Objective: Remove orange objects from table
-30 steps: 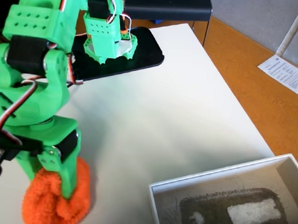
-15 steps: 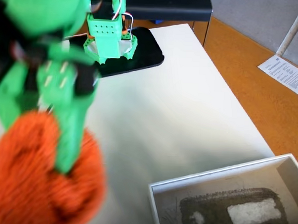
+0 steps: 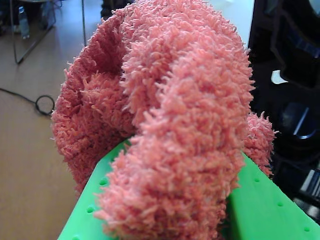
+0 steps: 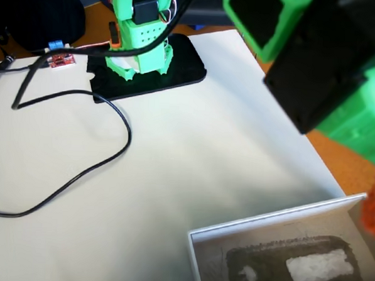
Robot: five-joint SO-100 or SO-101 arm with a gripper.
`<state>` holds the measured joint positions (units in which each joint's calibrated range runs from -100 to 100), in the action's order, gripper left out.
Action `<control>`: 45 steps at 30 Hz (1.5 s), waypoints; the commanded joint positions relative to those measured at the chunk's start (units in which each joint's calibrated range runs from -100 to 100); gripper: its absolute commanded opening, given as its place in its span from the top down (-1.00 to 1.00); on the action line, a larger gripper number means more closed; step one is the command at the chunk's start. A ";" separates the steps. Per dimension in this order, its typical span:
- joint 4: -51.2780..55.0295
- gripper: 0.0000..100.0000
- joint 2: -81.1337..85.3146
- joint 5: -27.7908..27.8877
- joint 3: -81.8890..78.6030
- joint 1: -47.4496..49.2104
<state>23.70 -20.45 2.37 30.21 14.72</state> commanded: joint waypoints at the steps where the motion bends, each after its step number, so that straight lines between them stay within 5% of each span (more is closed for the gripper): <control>1: -1.52 1.00 2.28 0.39 -5.21 -2.63; 16: 2.37 1.00 4.79 -1.66 -2.59 1.29; 25: 1.64 1.00 11.09 -0.34 -13.93 2.47; 30: 1.15 1.00 23.76 0.63 -23.14 14.97; 41: 8.37 1.00 87.97 3.66 -93.00 53.49; 45: 13.15 0.94 96.78 4.20 -97.36 58.59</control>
<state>35.02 67.23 6.13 -63.93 69.66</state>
